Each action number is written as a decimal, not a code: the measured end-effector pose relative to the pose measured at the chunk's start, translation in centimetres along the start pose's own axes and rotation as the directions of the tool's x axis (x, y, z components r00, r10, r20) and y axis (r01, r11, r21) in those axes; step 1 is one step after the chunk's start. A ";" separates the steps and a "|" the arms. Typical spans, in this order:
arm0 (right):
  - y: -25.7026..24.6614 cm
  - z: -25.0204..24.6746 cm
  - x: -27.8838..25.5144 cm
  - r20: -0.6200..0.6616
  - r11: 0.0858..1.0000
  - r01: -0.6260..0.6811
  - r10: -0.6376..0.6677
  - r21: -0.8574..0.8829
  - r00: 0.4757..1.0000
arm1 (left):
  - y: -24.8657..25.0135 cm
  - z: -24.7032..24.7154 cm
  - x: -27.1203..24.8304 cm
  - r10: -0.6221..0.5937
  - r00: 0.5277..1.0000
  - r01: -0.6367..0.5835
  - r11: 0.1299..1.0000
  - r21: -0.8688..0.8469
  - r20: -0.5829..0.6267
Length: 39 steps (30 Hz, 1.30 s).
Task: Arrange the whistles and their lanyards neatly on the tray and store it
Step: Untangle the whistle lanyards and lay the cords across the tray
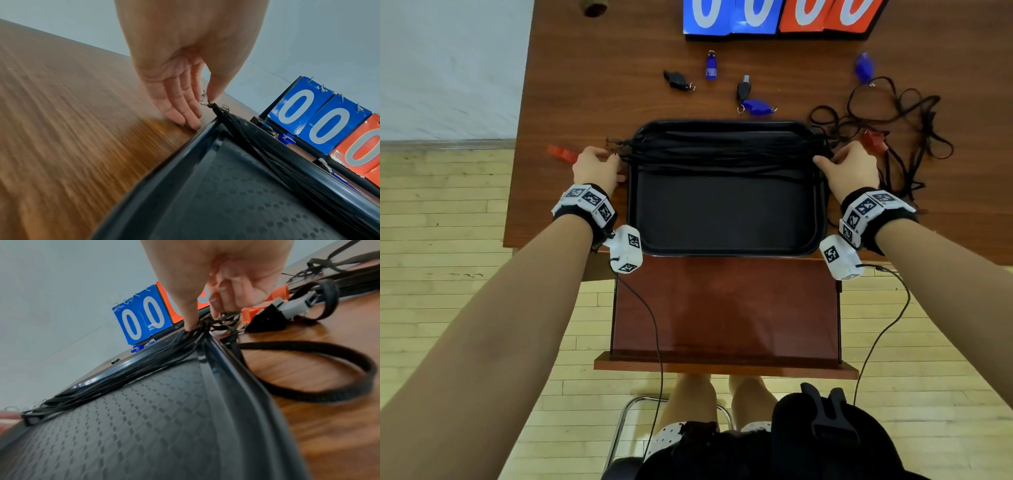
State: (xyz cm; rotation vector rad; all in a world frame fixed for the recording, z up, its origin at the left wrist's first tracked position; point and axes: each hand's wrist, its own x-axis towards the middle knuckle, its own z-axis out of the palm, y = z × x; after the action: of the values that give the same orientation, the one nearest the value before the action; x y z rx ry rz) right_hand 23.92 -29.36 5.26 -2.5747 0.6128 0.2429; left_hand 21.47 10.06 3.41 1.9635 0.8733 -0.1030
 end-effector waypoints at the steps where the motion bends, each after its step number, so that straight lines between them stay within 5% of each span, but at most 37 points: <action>1: -0.3 -0.1 -0.1 -0.007 1.000 0.011 -0.011 -0.008 1.000 | 0.1 0.1 -0.1 -0.005 1.000 0.005 1.000 -0.010 -0.007; 6: -3.1 0.3 -0.6 0.097 0.978 0.207 -0.204 -0.017 0.974 | 1.0 0.3 0.4 -0.033 0.999 0.034 0.997 -0.074 0.009; 11: -7.0 3.0 -1.4 0.255 0.872 0.488 -0.466 -0.029 0.847 | 0.8 0.6 2.0 -0.011 0.999 0.013 0.999 -0.034 0.050; 17: -9.3 5.8 -1.7 0.324 0.801 0.598 -0.560 -0.026 0.763 | 0.3 0.9 3.0 0.059 0.992 -0.054 0.997 -0.047 0.115; 25: -10.8 5.9 -1.2 0.304 0.831 0.556 -0.538 0.032 0.786 | 0.9 0.3 4.1 0.020 0.986 0.000 0.993 -0.120 0.165; 33: -8.9 4.0 -0.1 0.245 0.893 0.449 -0.442 0.032 0.863 | 1.8 -0.4 5.2 0.012 0.991 0.000 0.995 -0.099 0.130; 39: -8.3 3.9 -0.2 0.229 0.899 0.435 -0.435 0.054 0.871 | 2.9 -0.4 5.2 0.207 0.934 -0.261 0.952 0.158 0.292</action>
State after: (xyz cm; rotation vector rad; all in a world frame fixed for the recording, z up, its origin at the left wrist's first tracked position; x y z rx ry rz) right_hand 27.31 -20.86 5.34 -2.5473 -0.0626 0.3851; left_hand 27.02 12.28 3.59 2.1579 0.4573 -0.3216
